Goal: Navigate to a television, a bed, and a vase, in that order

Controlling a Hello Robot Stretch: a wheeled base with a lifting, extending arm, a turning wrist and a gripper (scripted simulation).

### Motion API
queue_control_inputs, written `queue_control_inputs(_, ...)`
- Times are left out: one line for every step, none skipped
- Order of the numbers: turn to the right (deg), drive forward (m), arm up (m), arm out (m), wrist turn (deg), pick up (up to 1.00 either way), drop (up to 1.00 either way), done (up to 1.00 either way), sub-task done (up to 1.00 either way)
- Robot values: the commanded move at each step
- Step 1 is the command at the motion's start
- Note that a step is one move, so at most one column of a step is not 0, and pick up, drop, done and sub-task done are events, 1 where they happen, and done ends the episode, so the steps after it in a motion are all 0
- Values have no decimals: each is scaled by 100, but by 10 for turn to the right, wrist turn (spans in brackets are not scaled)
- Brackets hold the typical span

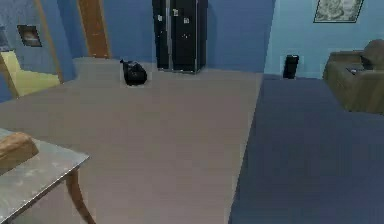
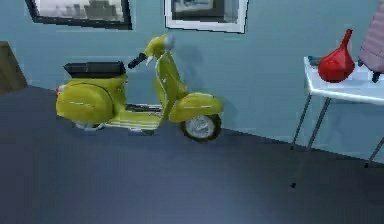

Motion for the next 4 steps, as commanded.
queue_control_inputs(0,95,0,0,0,0,0,0,0)
queue_control_inputs(-210,0,0,0,0,0,0,0,0)
queue_control_inputs(0,45,0,0,0,0,0,0,0)
queue_control_inputs(-420,0,0,0,0,0,0,0,0)
